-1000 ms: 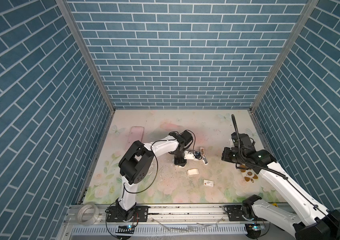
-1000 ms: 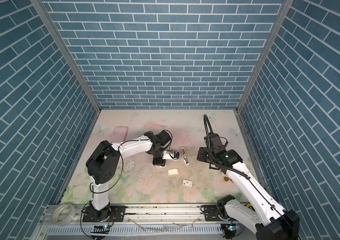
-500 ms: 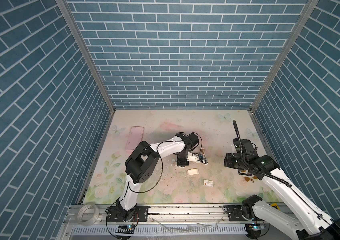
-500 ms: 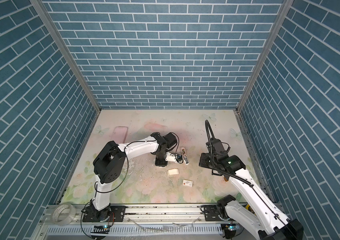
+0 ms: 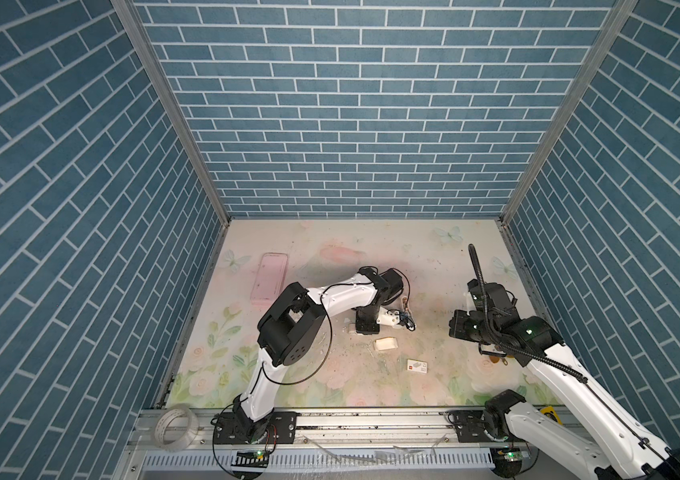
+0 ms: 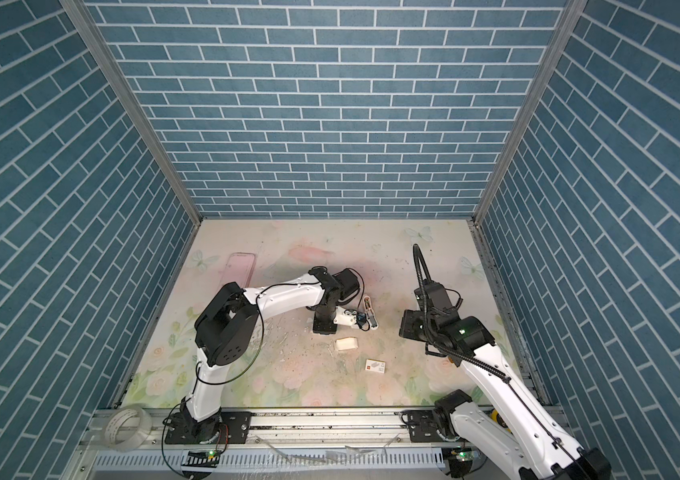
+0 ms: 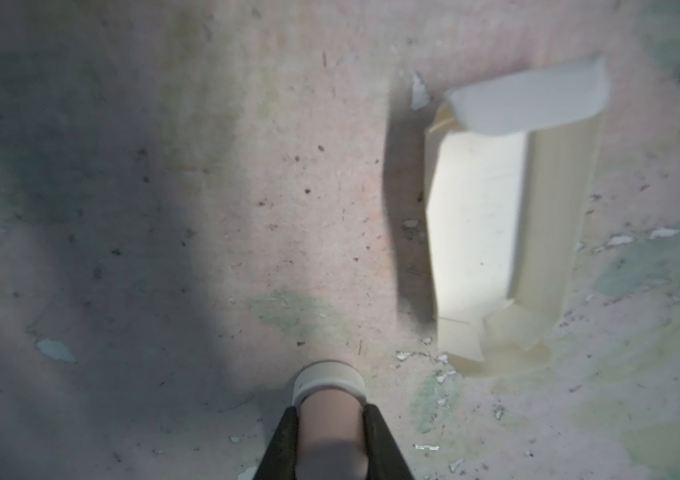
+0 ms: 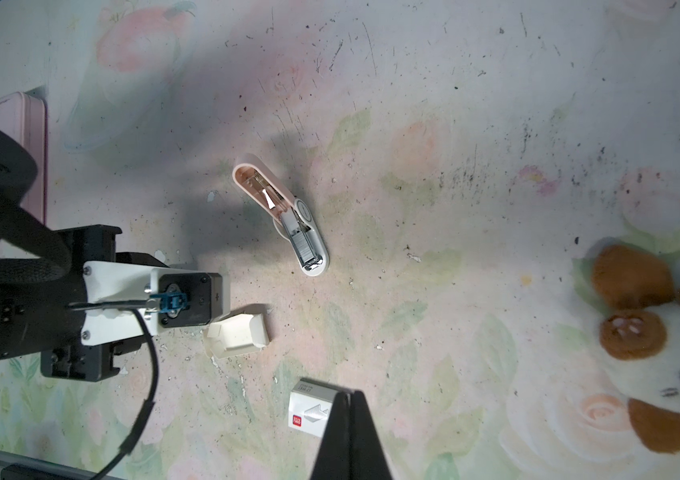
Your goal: Load the staples into the stapler
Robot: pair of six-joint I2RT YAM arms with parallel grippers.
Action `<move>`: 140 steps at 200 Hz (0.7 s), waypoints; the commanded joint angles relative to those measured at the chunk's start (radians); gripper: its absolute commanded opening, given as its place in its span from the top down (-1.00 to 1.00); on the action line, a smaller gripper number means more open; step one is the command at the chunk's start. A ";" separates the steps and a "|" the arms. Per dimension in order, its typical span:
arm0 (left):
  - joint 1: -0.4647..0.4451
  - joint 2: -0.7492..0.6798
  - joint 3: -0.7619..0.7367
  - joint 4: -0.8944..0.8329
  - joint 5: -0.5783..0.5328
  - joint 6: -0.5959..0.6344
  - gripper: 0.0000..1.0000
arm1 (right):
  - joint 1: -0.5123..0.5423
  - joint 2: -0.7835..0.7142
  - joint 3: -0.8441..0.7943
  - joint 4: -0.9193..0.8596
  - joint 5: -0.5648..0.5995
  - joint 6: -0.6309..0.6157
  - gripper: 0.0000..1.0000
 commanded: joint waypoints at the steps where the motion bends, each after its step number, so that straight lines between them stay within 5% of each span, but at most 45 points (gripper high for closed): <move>1: -0.015 0.152 -0.079 -0.030 0.056 0.012 1.00 | -0.003 -0.018 -0.013 -0.037 0.001 0.004 0.96; 62: -0.016 0.117 -0.090 -0.010 0.058 0.005 0.99 | -0.003 -0.021 -0.019 -0.037 0.001 0.006 0.96; 140: -0.017 -0.006 -0.053 -0.037 0.024 -0.005 0.72 | -0.003 -0.030 -0.036 -0.040 0.019 0.007 0.94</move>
